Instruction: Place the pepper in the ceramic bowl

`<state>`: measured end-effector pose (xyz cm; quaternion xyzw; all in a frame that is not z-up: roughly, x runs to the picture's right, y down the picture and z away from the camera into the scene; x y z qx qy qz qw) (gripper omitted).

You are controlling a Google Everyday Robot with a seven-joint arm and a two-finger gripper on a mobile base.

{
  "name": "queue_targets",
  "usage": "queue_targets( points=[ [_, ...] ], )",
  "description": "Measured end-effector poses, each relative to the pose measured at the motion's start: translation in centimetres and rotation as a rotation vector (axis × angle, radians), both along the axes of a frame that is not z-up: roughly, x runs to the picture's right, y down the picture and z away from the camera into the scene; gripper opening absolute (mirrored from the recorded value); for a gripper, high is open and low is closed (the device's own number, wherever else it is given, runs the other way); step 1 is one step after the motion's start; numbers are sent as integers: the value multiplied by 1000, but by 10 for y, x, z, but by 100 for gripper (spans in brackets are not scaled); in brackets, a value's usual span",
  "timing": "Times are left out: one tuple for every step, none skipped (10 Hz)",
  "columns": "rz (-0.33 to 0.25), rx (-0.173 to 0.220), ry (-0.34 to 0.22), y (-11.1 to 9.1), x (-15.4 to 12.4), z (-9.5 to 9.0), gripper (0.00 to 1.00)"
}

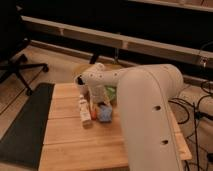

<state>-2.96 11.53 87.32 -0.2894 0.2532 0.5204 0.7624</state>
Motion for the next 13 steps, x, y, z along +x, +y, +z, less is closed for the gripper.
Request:
queue_targets(
  points=[
    [-37, 1, -31, -2, -8, 7, 65],
    [-69, -1, -60, -4, -18, 13, 65],
    [-98, -11, -88, -4, -28, 19, 65],
    [-126, -13, -115, -6, -37, 25, 65],
    [-148, -18, -141, -7, -46, 30, 65],
    [-165, -24, -164, -7, -55, 33, 65],
    [-178, -33, -188, -6, -64, 36, 65],
    [-181, -38, -200, -6, -69, 36, 65],
    [-176, -45, -208, -4, -75, 36, 65],
    [-169, -54, -213, -2, -79, 34, 65],
    [-151, -68, -200, 2, -78, 31, 65],
    [-135, -79, -186, 5, -76, 28, 65],
    [-115, -94, -165, 11, -71, 26, 65]
  ],
)
